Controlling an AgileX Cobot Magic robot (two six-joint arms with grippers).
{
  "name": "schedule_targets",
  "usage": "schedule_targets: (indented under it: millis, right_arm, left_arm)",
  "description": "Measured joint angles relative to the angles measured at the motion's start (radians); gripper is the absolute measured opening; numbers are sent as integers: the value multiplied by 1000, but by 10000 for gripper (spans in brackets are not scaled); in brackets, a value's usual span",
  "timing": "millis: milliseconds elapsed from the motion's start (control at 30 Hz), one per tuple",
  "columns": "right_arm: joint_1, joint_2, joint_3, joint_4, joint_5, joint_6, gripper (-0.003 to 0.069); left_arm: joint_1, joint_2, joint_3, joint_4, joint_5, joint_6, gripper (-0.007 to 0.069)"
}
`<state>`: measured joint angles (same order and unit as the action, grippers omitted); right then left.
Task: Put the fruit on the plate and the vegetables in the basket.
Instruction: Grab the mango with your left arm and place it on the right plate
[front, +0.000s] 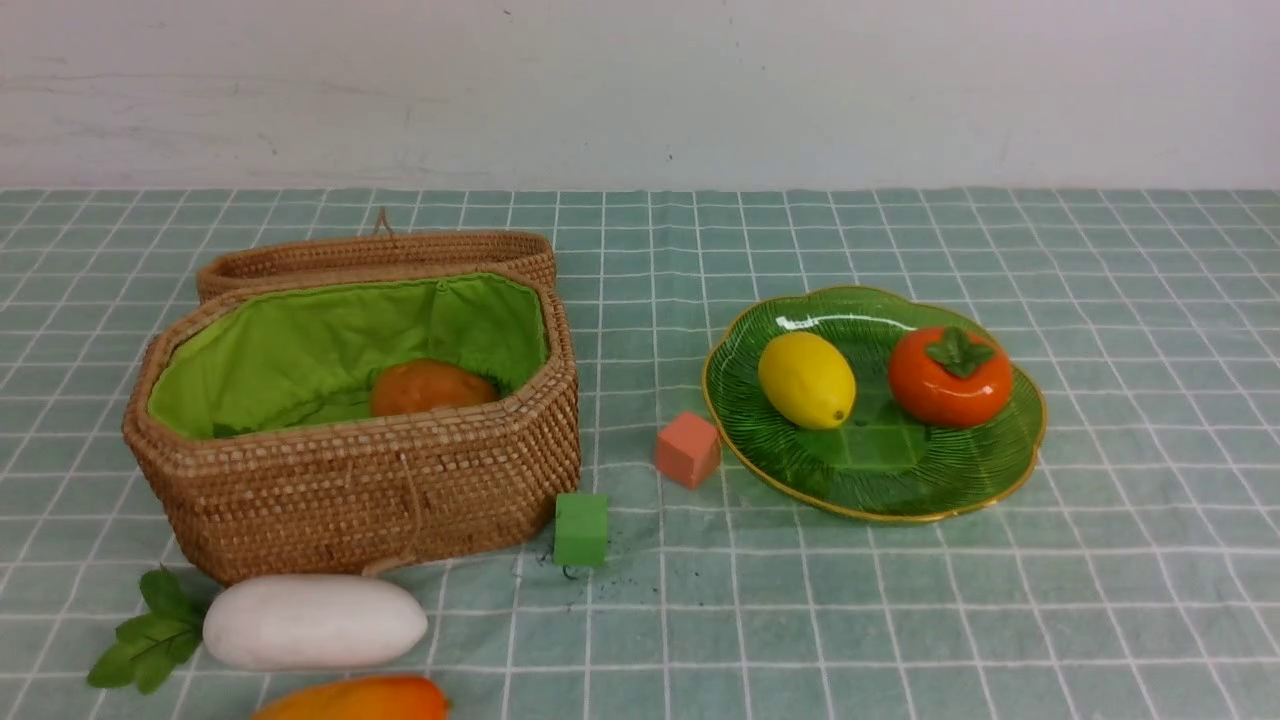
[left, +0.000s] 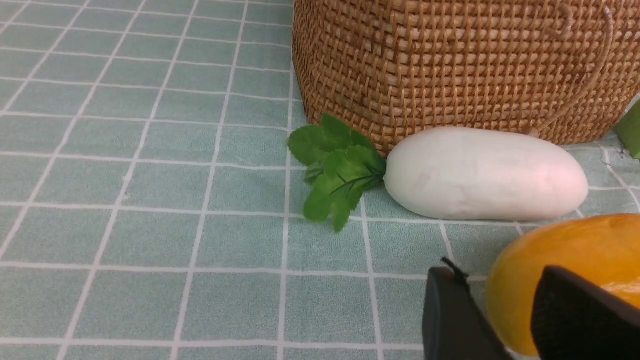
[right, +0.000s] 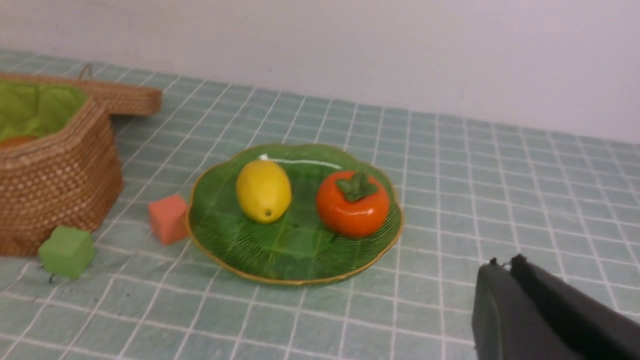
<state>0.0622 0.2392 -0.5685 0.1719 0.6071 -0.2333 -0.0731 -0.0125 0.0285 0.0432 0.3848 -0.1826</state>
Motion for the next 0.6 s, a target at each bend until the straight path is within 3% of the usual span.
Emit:
schedule_targets:
  millis: [267, 600]
  right_arm:
    - [-22, -76, 78, 0, -25, 0, 37]
    - [-74, -231, 411, 2, -64, 0, 50]
  left_arm:
    - [0, 0, 0, 0, 0, 0, 239]
    - [0, 0, 0, 0, 0, 0, 239]
